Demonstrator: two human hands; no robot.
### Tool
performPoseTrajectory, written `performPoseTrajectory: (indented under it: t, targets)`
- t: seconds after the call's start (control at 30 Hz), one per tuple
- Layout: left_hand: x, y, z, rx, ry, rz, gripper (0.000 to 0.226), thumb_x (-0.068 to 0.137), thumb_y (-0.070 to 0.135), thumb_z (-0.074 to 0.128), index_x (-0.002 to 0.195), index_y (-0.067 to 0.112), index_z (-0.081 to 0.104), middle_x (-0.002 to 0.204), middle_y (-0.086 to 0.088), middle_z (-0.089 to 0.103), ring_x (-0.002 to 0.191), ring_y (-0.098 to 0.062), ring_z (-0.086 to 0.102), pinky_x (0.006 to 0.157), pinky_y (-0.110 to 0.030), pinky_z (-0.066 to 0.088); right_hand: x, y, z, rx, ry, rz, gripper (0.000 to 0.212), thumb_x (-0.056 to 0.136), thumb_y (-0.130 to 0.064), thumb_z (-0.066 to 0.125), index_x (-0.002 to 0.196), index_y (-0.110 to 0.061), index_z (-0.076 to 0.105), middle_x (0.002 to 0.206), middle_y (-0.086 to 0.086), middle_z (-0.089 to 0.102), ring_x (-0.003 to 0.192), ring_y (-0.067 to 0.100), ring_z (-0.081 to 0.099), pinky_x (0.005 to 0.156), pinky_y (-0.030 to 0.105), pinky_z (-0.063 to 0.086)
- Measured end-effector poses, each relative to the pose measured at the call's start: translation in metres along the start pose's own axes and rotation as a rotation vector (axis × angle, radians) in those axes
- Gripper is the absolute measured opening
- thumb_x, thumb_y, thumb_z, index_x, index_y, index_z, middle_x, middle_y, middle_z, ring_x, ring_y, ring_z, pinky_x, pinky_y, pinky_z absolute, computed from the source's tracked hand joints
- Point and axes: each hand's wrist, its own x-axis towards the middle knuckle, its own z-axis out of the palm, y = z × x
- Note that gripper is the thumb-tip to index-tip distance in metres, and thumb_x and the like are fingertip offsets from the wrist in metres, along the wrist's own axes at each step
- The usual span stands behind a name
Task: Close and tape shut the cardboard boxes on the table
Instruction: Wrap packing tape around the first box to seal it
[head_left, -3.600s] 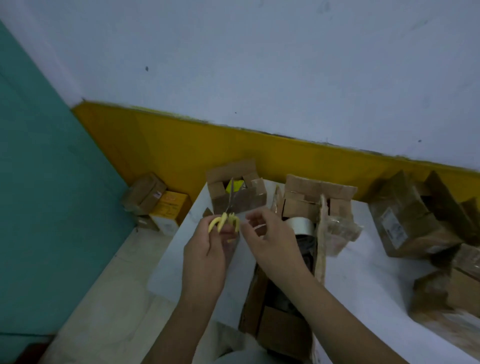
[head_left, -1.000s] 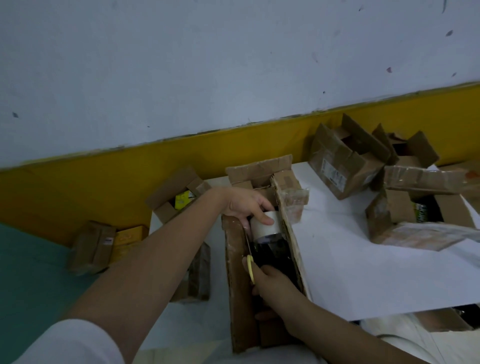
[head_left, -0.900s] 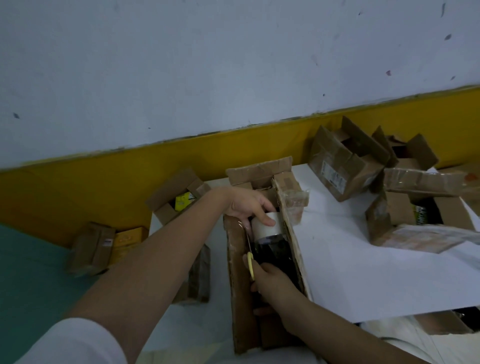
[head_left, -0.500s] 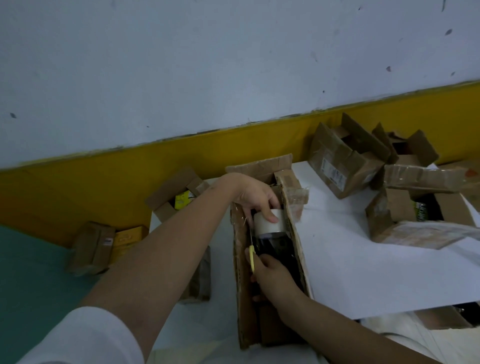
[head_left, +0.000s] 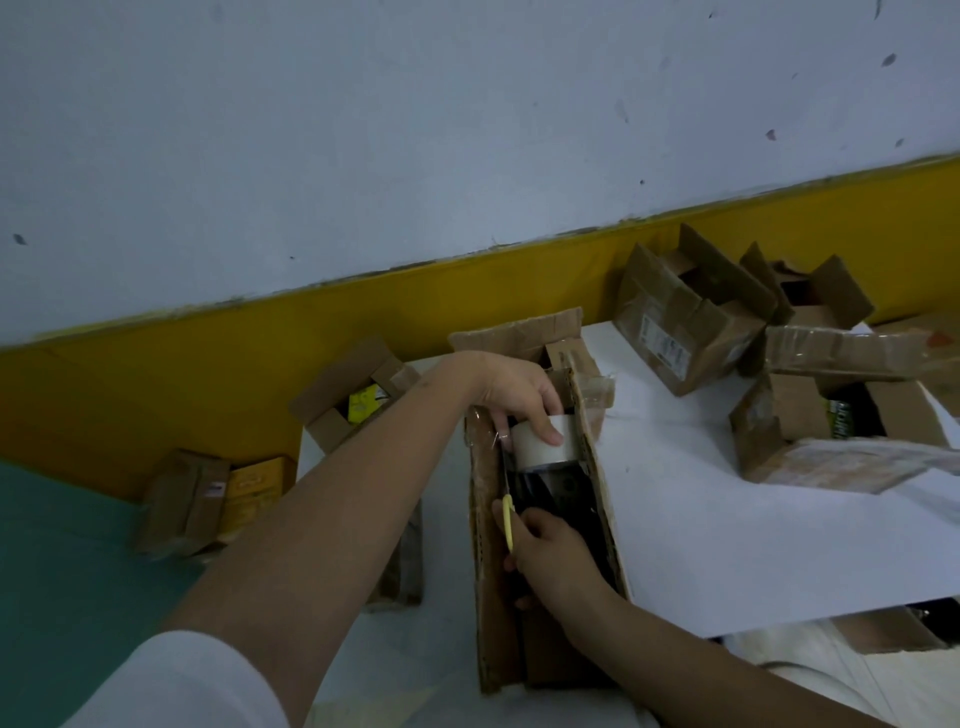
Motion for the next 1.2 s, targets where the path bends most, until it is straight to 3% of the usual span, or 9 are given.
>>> performPoseTrajectory:
  t: [0.2,0.4,0.53,0.6,0.7,0.83,0.9,1.07,1.2]
  targets:
    - [0.003,-0.006,0.002,-0.066,-0.008,-0.011,0.007,0.089,0.016,0.070,0.095,0.019,0.072,0.093,0.000,0.072,0.080,-0.010,0.069,0.082,-0.040,0.060,0.002,0.001,0.002,0.006,0.045,-0.057,0.041,0.097,-0.049,0.052,0.077,-0.014,0.053,0.068,0.001,0.058,0.064,0.013,0.056,0.051,0.022,0.049]
    - [0.006,-0.006,0.003,-0.085,-0.019,-0.007,0.006,0.089,0.016,0.070,0.094,0.019,0.072,0.094,-0.002,0.073,0.084,-0.013,0.071,0.086,-0.045,0.058,0.001,0.003,0.002,0.000,0.065,-0.113,0.037,0.097,-0.041,0.056,0.074,-0.012,0.055,0.059,-0.003,0.058,0.052,0.008,0.052,0.048,0.023,0.045]
    - [0.007,-0.007,0.004,-0.101,-0.018,-0.009,0.008,0.089,0.015,0.070,0.096,0.017,0.072,0.100,-0.005,0.072,0.094,-0.018,0.069,0.087,-0.045,0.058,0.001,0.003,0.003,0.026,0.085,-0.136,0.034,0.099,-0.024,0.054,0.067,-0.014,0.052,0.057,-0.008,0.061,0.047,0.000,0.051,0.048,0.023,0.042]
    - [0.007,-0.008,0.004,-0.106,-0.020,-0.005,0.008,0.089,0.015,0.070,0.097,0.017,0.071,0.102,-0.006,0.072,0.097,-0.019,0.067,0.084,-0.042,0.059,0.000,0.002,0.004,0.051,0.078,-0.138,0.033,0.099,-0.025,0.055,0.067,-0.016,0.053,0.060,-0.007,0.061,0.053,0.005,0.053,0.050,0.024,0.042]
    - [0.005,-0.009,0.005,-0.109,-0.023,0.000,0.009,0.090,0.015,0.068,0.098,0.017,0.070,0.099,-0.003,0.072,0.094,-0.017,0.067,0.077,-0.036,0.058,-0.004,0.000,0.004,0.040,0.049,-0.134,0.033,0.095,-0.043,0.058,0.075,-0.018,0.057,0.066,-0.003,0.059,0.061,0.010,0.055,0.053,0.023,0.048]
    - [-0.001,-0.008,0.002,-0.082,-0.040,0.005,0.011,0.091,0.018,0.068,0.101,0.019,0.071,0.104,-0.005,0.072,0.097,-0.020,0.068,0.086,-0.044,0.057,-0.014,-0.001,-0.005,-0.052,-0.043,-0.047,0.033,0.095,-0.052,0.053,0.094,-0.020,0.060,0.093,0.004,0.064,0.085,0.014,0.062,0.065,0.022,0.056]
    - [-0.008,-0.004,-0.004,-0.050,-0.023,0.007,0.016,0.091,0.020,0.067,0.107,0.017,0.070,0.108,-0.010,0.071,0.093,-0.022,0.070,0.083,-0.042,0.058,-0.026,-0.004,-0.013,-0.076,-0.080,-0.029,0.033,0.095,-0.052,0.052,0.094,-0.020,0.060,0.099,0.007,0.064,0.089,0.015,0.062,0.067,0.022,0.057]
    - [-0.043,0.003,-0.025,-0.085,0.016,0.069,0.024,0.092,0.021,0.067,0.114,0.009,0.067,0.114,-0.017,0.070,0.099,-0.028,0.070,0.087,-0.046,0.058,-0.069,-0.022,-0.035,0.026,-0.149,-0.099,0.025,0.095,-0.040,0.058,0.092,-0.018,0.067,0.082,0.000,0.063,0.076,0.008,0.061,0.064,0.021,0.056]
    - [-0.066,-0.001,-0.025,-0.128,0.129,0.142,0.024,0.095,0.023,0.063,0.115,0.009,0.063,0.118,-0.018,0.068,0.106,-0.036,0.067,0.093,-0.053,0.054,-0.092,-0.045,-0.066,0.233,0.027,-0.354,0.019,0.091,-0.030,0.057,0.091,-0.023,0.074,0.071,-0.003,0.062,0.057,0.003,0.058,0.055,0.023,0.053]
